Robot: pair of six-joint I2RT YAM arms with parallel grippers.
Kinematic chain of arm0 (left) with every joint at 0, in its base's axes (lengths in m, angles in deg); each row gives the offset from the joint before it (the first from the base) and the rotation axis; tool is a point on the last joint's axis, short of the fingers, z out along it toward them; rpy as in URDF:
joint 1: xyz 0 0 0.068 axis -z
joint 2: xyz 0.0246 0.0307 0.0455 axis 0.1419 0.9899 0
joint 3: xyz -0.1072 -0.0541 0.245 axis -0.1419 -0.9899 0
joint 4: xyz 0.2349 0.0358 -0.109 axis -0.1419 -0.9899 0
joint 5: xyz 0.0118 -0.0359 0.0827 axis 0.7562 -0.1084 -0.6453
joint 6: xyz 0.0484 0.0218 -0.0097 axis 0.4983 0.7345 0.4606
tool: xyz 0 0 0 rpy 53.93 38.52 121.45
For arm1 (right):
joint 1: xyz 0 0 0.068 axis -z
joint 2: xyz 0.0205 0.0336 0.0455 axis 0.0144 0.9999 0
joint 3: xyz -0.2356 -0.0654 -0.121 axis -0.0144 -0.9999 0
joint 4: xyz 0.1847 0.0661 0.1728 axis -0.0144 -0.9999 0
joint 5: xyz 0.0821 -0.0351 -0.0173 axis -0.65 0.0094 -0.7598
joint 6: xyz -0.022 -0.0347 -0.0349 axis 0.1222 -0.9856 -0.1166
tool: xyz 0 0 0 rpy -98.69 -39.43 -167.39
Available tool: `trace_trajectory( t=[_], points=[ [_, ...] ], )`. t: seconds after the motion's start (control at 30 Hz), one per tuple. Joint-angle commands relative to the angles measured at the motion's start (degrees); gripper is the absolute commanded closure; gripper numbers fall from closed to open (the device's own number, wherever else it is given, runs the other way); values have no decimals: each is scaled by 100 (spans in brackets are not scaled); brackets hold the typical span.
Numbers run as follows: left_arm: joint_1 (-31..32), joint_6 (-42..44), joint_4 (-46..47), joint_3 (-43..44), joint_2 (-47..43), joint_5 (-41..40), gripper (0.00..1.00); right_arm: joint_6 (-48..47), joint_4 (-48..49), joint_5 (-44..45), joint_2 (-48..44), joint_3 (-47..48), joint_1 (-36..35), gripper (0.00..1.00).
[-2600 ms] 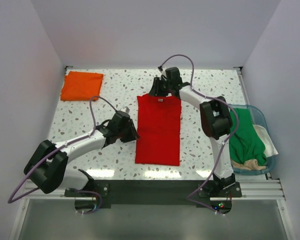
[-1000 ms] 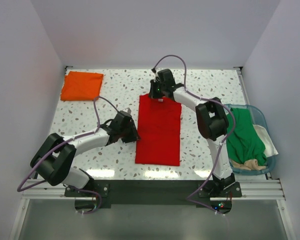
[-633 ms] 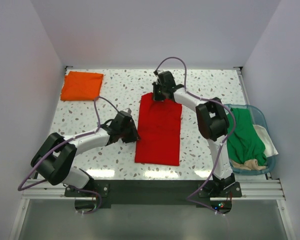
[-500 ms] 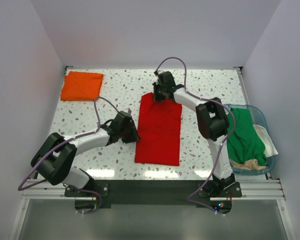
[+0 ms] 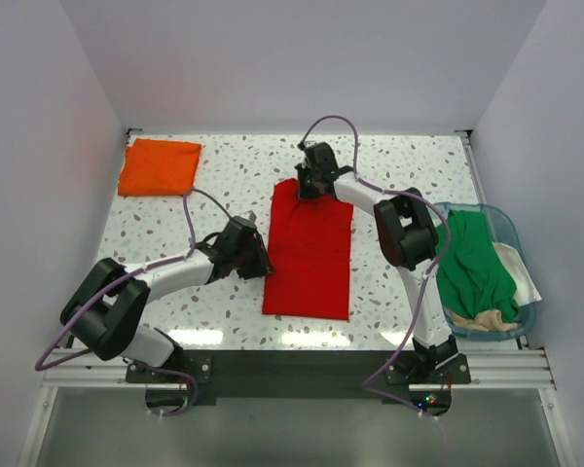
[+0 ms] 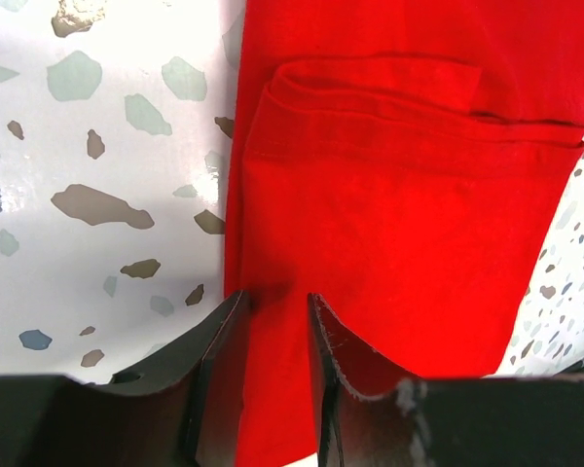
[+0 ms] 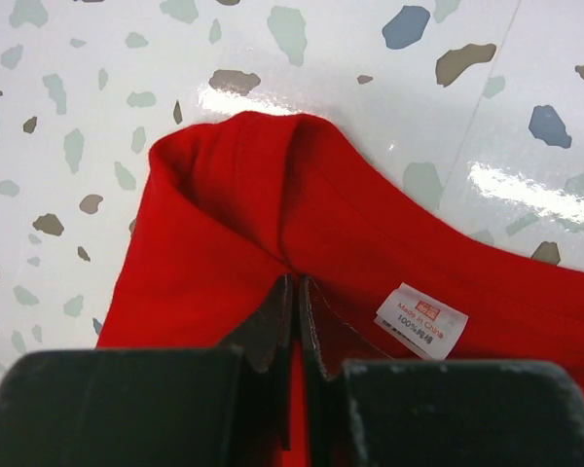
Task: Fold and stack the t-shirts
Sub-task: Fold the tshirt
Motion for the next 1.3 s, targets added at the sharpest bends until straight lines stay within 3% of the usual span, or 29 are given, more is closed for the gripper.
trace_trajectory(
  t=[0.0, 0.27, 0.4, 0.5, 0.6, 0.8, 0.87, 1.03, 1.27],
  points=[
    [-49, 111, 270, 37, -69, 63, 65, -106, -184, 127, 190, 191, 6, 96],
    [-57, 137, 252, 90, -209, 72, 62, -114, -342, 126, -82, 551, 15, 82],
    [-119, 164, 208, 125, -341, 115, 62, -9, -517, 241, -380, 648, 59, 61],
    [-198, 199, 121, 169, -455, 185, 61, 271, -658, 206, -688, 613, 199, 52],
    [-216, 251, -2, 221, -596, 195, 61, 579, -755, 91, -1161, 341, 366, 52],
    [-277, 330, -328, 143, -974, 212, 56, 1089, -1053, 13, -2471, -1142, 577, 51],
    [-286, 374, -381, 81, -1140, 273, 54, 1317, -940, -398, -3147, -2082, 639, 50],
    [-295, 515, -451, -261, -1352, 800, 52, 1730, -861, -1068, -4352, -3814, 656, 51],
    [-303, 524, -250, -937, -1387, 1415, 51, 2267, -799, -1315, -6327, -6109, 656, 52]
  ],
)
